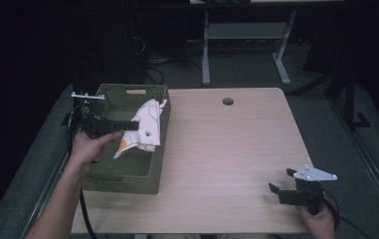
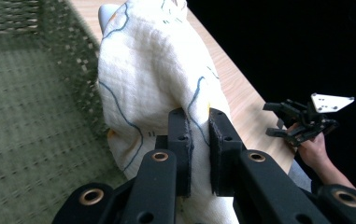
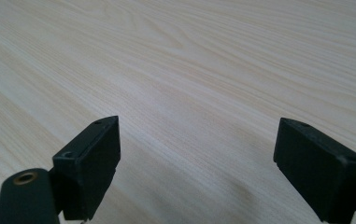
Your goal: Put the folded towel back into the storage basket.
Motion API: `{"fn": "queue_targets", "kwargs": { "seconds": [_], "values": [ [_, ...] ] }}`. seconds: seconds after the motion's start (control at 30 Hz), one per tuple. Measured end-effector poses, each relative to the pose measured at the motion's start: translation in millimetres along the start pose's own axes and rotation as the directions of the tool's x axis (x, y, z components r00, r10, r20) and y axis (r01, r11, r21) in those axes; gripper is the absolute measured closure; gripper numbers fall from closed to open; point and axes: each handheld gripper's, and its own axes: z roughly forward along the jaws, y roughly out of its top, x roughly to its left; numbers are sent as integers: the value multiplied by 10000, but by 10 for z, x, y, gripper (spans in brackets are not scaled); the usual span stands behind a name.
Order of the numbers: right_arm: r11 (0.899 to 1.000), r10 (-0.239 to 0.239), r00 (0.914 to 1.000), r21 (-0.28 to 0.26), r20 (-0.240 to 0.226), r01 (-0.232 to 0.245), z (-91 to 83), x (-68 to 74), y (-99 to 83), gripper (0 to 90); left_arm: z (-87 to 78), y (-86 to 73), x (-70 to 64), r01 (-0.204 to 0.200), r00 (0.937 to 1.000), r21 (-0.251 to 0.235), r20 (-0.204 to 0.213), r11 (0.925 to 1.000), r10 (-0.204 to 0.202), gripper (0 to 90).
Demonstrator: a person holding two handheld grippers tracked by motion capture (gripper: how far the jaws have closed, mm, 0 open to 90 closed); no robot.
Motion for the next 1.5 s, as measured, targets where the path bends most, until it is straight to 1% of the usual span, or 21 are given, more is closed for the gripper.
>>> {"fn": "queue_targets", "kwargs": {
  "seconds": [0.17, 0.37, 0.5, 0.6, 0.73, 0.8, 0.9, 1.0, 1.03, 1.1, 1.13, 1.17, 1.2, 1.23, 1.27, 1.3, 1.33, 1.37, 1.4, 1.47, 1.5],
  "values": [
    [10000, 7, 10000, 8, 25, -7, 5, -9, 1, 144, -85, -28, 141, 72, 9997, 110, -223, 9999, -70, 819],
    [10000, 34, 10000, 60, 62, -35, 12, -10, -1, 144, -124, -66, 264, 143, 9990, 325, -428, 9994, -129, 819],
    [9999, 74, 10000, 106, 63, -74, 20, -9, -5, 145, -134, -85, 352, 242, 9982, 438, -566, 9987, -217, 818],
    [9999, 47, 10000, 136, 87, -49, 27, -12, -8, 144, -120, -89, 414, 153, 9976, 604, -690, 9981, -112, 815],
    [9998, 62, 9999, 165, 102, -64, 31, -14, -10, 144, -85, -87, 508, 216, 9957, 857, -920, 9961, -137, 812],
    [9998, 65, 9999, 175, 120, -67, 29, -17, -12, 144, -64, -84, 558, 254, 9940, 1021, -1086, 9945, -143, 812],
    [9998, 118, 9999, 165, 125, -120, 27, -32, -18, 144, -28, -79, 636, 202, 9894, 1418, -1453, 9897, 6, 808],
    [9997, 170, 9998, 186, 139, -172, 24, -46, -24, 144, 2, -83, 710, 238, 9876, 1718, -1568, 9849, 34, 806],
    [9997, 161, 9998, 174, 145, -164, 25, -50, -25, 144, 18, -86, 733, 233, 9869, 1845, -1612, 9826, 68, 806],
    [9997, 180, 9997, 171, 158, -182, 20, -53, -25, 144, 52, -83, 763, 42, 9848, 2237, -1700, 9746, 348, 807],
    [9997, 183, 9997, 171, 158, -186, 19, -53, -25, 144, 68, -82, 771, -191, 9821, 2363, -1776, 9715, 625, 807],
    [9997, 183, 9997, 174, 164, -186, 19, -54, -25, 144, 82, -76, 770, -525, 9747, 2518, -1975, 9664, 1044, 795],
    [9997, 186, 9997, 176, 169, -189, 19, -55, -26, 144, 97, -70, 760, -869, 9504, 2700, -2662, 9589, 1611, 757],
    [9996, 211, 9996, 187, 161, -214, 19, -55, -25, 145, 112, -60, 759, -1041, 9191, 2958, -3361, 9496, 2055, 687],
    [9996, 207, 9997, 182, 159, -210, 20, -55, -26, 144, 123, -55, 770, -1016, 9129, 3058, -3495, 9467, 2108, 601],
    [9996, 209, 9997, 185, 155, -211, 20, -54, -25, 144, 130, -55, 777, -993, 9132, 3027, -3507, 9479, 2077, 564],
    [9996, 200, 9997, 185, 143, -202, 21, -53, -26, 144, 137, -58, 773, -1041, 9073, 3017, -3615, 9477, 2147, 558],
    [9996, 192, 9997, 187, 137, -194, 20, -52, -26, 144, 145, -59, 771, -1039, 9036, 3094, -3677, 9452, 2197, 543],
    [9997, 173, 9998, 183, 117, -175, 20, -52, -27, 144, 156, -63, 768, -990, 9032, 3130, -3702, 9446, 2174, 536],
    [9997, 158, 9998, 179, 98, -159, 20, -50, -27, 144, 172, -73, 758, -930, 8993, 3241, -3785, 9414, 2191, 537],
    [9997, 162, 9998, 179, 92, -164, 20, -49, -27, 144, 178, -80, 757, -929, 9026, 3286, -3706, 9399, 2188, 542]
  ]
}}
